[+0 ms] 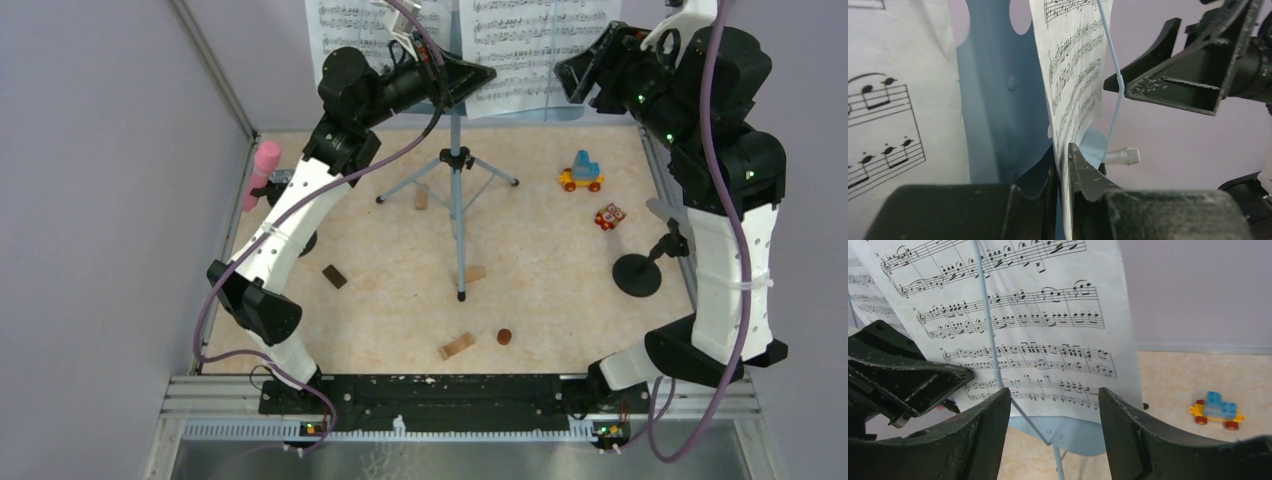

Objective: Pack up the instrument practice props

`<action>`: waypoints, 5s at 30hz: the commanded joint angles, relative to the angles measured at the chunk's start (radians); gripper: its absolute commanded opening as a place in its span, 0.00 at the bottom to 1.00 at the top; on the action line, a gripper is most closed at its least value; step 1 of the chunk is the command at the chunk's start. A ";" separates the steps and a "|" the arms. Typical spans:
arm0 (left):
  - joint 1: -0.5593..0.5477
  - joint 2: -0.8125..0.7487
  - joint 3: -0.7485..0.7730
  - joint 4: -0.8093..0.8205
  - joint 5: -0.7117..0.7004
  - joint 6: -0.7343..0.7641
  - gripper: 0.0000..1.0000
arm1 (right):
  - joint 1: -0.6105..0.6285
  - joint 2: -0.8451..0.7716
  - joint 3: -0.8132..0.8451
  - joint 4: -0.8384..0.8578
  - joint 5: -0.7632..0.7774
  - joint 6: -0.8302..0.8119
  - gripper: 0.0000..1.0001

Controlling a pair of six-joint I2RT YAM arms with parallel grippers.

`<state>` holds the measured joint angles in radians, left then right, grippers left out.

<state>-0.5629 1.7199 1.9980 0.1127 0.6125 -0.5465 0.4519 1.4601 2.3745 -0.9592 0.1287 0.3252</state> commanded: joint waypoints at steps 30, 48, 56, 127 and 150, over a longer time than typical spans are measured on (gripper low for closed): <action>-0.003 -0.060 -0.053 0.010 -0.022 0.025 0.00 | -0.173 -0.056 -0.131 0.326 -0.547 0.143 0.51; -0.005 -0.050 -0.025 -0.019 -0.022 0.032 0.00 | -0.173 0.095 0.005 0.312 -0.579 0.177 0.28; -0.004 -0.066 -0.027 -0.039 -0.031 0.044 0.00 | -0.173 -0.026 -0.191 0.542 -0.618 0.149 0.00; -0.014 -0.971 -1.194 -0.322 -0.039 -0.023 0.00 | -0.173 -0.734 -0.950 0.299 -0.231 0.027 0.41; -0.570 -0.217 -0.664 -0.018 -0.225 -0.034 0.00 | -0.173 -0.823 -0.901 0.152 -0.105 -0.046 0.42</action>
<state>-1.1217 1.3834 1.1492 -0.0082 0.3508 -0.6033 0.2749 0.6506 1.4246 -0.7746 -0.0231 0.3149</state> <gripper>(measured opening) 0.004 0.418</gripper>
